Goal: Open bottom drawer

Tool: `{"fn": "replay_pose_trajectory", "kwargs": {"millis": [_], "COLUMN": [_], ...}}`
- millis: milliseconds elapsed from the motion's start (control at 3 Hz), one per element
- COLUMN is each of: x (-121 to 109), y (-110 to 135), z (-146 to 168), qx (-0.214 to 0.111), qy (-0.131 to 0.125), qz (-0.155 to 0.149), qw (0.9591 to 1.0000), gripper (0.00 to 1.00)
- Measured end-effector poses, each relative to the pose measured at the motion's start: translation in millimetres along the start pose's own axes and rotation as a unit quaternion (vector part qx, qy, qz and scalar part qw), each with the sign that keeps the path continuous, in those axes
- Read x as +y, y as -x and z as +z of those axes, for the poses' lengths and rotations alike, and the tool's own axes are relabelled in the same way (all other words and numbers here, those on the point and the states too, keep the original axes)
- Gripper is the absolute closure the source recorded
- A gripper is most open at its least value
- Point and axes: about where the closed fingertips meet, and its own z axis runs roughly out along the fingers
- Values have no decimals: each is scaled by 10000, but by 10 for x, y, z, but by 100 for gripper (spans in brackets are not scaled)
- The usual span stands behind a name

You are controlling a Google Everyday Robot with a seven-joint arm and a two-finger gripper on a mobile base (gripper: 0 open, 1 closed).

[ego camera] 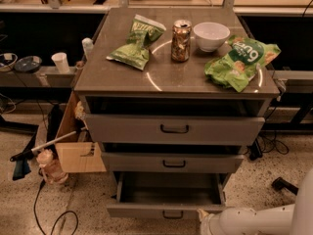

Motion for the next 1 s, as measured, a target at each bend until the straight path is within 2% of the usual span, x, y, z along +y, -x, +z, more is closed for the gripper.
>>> {"fn": "replay_pose_trajectory", "kwargs": {"millis": [333,667,1000], "x": [-355,-665,-861], "y": [333,496,571], "z": [192,337,529], "qx": [-68,-87,261], "qy": [72,66,-23], "qz": [-248,-349,-463], "qw": [9996,9993,9986], "gripper": [0,0,0]}}
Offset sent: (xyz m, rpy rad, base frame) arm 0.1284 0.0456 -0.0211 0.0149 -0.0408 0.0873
